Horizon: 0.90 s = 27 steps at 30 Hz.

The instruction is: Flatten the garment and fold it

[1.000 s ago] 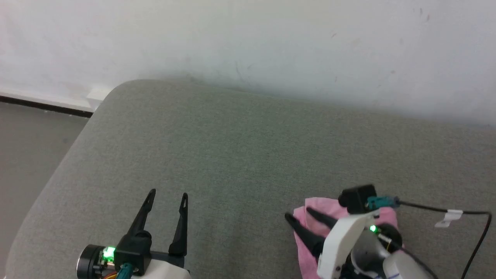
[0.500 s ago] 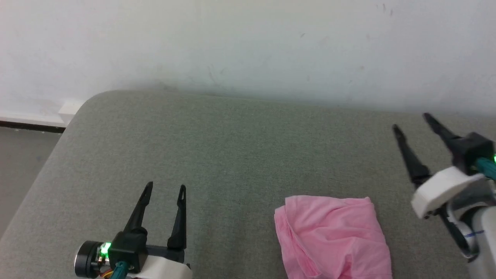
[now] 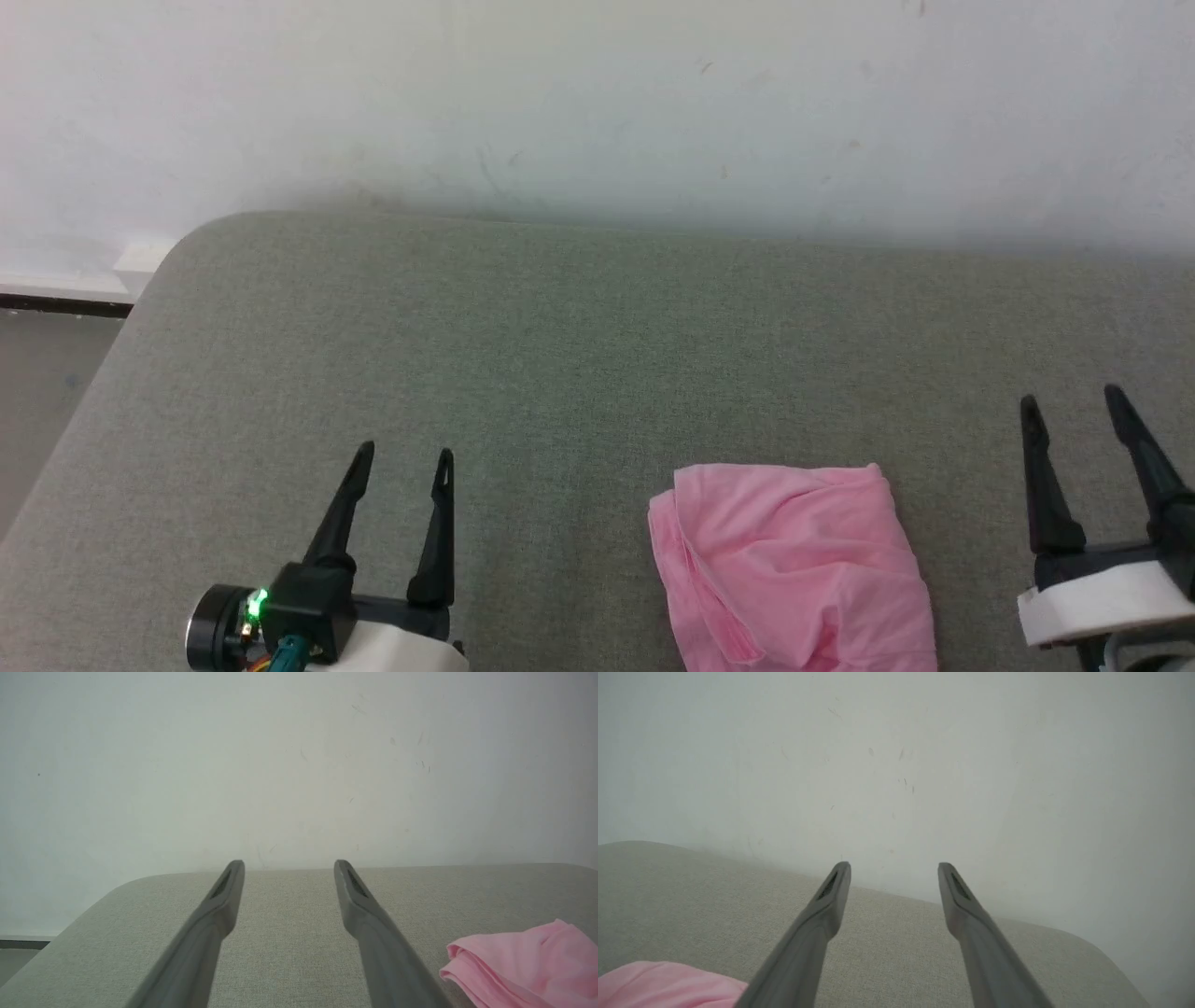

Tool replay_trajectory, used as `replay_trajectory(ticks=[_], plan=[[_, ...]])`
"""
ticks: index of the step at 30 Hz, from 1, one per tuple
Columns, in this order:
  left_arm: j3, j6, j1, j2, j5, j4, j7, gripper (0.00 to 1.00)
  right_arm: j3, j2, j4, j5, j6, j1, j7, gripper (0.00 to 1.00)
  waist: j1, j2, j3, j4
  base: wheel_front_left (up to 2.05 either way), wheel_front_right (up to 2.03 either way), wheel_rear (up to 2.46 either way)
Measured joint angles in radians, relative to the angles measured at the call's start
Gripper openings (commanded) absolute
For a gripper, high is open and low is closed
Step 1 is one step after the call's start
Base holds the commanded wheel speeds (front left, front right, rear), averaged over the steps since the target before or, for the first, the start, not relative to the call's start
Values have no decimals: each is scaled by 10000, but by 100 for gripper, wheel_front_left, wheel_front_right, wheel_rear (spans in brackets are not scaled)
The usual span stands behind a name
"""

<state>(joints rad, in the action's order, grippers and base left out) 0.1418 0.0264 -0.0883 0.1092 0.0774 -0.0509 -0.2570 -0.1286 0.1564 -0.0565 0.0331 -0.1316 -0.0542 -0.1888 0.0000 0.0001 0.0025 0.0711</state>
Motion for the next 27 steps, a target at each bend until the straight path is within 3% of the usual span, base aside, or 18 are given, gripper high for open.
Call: replay_trajectory(ticks=[5, 16, 20, 27], plan=[[-42, -84, -143, -81, 0, 8, 0, 100, -138, -543, -295, -151, 0, -400, -155, 100, -1, 0, -35, 24, 0, 0, 0], [-71, -272, -132, -178, -10, 48, 0, 100, -161, -606, -376, -128, 0, -515, 199, 100, -1, 0, 8, 193, 0, 0, 0], [-65, -349, -124, -217, -13, 63, 0, 100, 94, -518, -362, 464, 0, -557, 1392, 100, -1, 0, 138, 294, 0, 0, 0], [-25, -431, 4, -297, -92, 115, 0, 100, 1323, 677, -330, 2408, 4, -545, 5348, 100, 0, 0, 538, 490, 0, 0, 0]])
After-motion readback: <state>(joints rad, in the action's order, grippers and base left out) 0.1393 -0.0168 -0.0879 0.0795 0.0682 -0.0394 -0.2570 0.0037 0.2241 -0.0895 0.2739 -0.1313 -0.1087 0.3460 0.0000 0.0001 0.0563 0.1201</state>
